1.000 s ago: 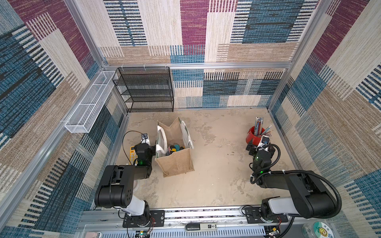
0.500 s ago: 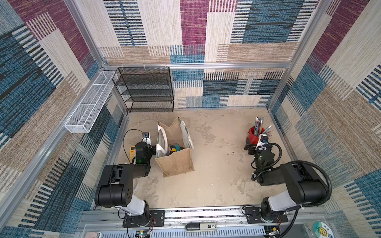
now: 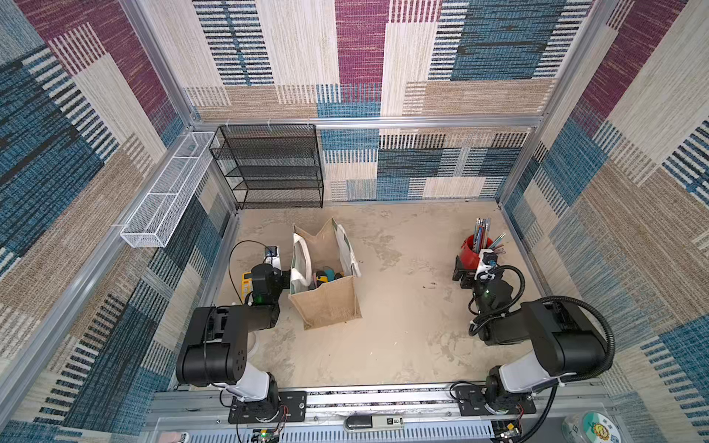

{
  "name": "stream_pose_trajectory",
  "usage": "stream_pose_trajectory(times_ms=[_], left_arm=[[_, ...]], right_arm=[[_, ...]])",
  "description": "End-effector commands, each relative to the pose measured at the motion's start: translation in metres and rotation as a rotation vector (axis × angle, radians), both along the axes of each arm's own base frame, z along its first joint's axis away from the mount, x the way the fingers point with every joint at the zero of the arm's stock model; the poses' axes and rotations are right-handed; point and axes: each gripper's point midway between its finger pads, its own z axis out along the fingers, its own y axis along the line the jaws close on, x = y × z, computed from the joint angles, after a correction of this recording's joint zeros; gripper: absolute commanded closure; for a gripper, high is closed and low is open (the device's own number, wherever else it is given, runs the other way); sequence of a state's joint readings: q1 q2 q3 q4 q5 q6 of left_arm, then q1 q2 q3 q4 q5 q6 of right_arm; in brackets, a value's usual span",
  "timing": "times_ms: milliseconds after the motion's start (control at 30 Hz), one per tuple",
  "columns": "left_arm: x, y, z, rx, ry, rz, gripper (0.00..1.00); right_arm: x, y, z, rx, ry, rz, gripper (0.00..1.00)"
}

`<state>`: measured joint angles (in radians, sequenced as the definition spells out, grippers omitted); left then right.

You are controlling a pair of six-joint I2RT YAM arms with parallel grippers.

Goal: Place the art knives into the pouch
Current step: Reset both arms

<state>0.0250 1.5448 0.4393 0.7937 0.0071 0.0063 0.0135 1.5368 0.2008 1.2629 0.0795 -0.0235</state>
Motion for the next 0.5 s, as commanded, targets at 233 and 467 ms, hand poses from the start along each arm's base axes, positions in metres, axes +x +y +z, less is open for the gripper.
stream_pose_trajectory(times_ms=[233,467], left_arm=[[0.0012,-0.0025,0.0011,0.010,-0.004,-0.021,0.01],[0.0009,-0.0021,0.0010,0.007,-0.002,-0.020,0.01]], right_arm=[[0.0015,0.0021,0.0103,0.003,-0.040,0.010,0.01],[0.0016,0.0020,0.0104,0.003,-0.040,0.010,0.01]])
